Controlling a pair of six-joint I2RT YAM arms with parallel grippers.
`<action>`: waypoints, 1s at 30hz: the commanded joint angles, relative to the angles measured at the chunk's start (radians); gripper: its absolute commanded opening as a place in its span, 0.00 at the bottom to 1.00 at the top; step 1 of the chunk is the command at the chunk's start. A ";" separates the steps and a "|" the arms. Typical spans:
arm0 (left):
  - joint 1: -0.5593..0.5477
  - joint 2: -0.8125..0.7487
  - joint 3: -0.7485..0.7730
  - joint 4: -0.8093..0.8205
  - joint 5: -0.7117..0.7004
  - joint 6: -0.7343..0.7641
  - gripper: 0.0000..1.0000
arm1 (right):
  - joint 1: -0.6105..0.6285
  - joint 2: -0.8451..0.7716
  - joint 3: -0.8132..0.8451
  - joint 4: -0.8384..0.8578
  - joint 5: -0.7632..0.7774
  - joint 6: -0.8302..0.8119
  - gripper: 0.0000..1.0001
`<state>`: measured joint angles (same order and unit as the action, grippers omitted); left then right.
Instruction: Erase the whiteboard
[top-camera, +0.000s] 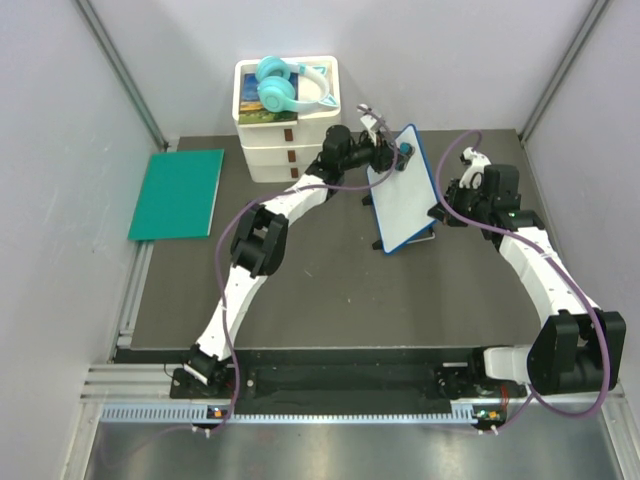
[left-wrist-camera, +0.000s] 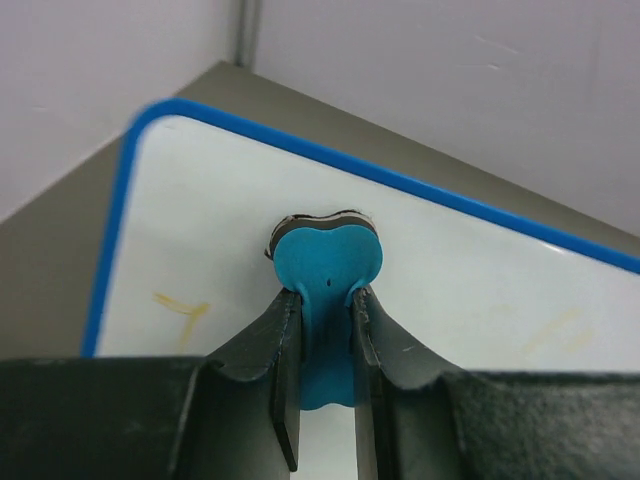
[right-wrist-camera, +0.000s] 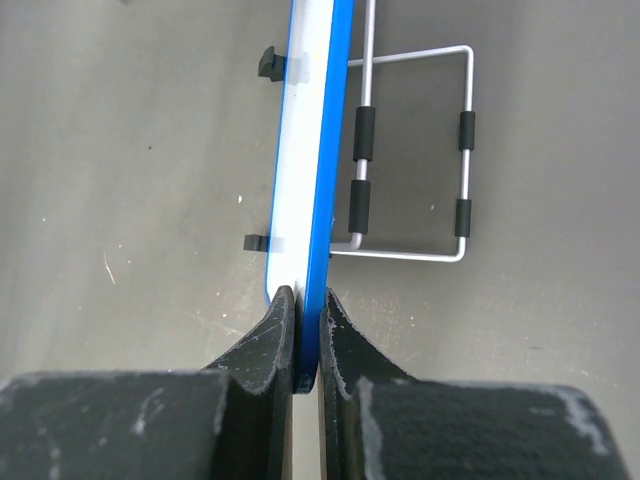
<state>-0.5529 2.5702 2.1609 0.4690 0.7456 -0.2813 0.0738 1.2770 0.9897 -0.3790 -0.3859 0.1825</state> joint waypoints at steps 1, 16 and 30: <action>-0.004 0.079 0.131 -0.144 -0.258 0.050 0.00 | 0.084 0.047 -0.054 -0.216 -0.194 -0.117 0.00; 0.056 0.229 0.277 -0.168 -0.198 0.005 0.00 | 0.098 0.048 -0.049 -0.225 -0.186 -0.123 0.00; 0.001 0.108 0.162 0.046 0.133 0.007 0.00 | 0.103 0.051 -0.056 -0.210 -0.189 -0.120 0.00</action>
<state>-0.4679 2.7575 2.3535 0.4805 0.7170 -0.2661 0.0834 1.2758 0.9962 -0.3866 -0.4053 0.1829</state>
